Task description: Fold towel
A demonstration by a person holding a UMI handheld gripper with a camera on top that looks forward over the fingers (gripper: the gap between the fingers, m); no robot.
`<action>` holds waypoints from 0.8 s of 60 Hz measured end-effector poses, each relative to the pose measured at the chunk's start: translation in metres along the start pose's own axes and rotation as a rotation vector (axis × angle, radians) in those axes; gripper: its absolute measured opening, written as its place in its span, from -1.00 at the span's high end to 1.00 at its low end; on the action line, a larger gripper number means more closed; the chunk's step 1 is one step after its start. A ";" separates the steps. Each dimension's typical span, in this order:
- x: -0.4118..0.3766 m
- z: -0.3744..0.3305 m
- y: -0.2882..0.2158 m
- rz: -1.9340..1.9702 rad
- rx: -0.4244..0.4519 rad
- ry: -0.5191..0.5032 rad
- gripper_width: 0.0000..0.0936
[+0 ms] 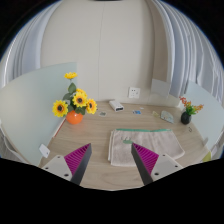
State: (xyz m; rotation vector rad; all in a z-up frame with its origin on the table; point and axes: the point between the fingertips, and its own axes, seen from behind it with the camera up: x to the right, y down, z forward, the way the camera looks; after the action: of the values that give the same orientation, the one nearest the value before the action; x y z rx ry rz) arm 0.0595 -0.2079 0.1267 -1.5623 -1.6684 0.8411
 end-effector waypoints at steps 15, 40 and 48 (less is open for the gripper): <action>0.004 0.115 0.033 -0.001 -0.074 0.023 -0.79; 0.018 0.168 0.055 -0.082 -0.117 0.065 0.30; 0.027 0.171 0.055 -0.126 -0.134 0.115 0.84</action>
State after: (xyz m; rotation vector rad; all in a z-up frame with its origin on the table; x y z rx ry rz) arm -0.0538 -0.1774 -0.0118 -1.5453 -1.7491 0.5741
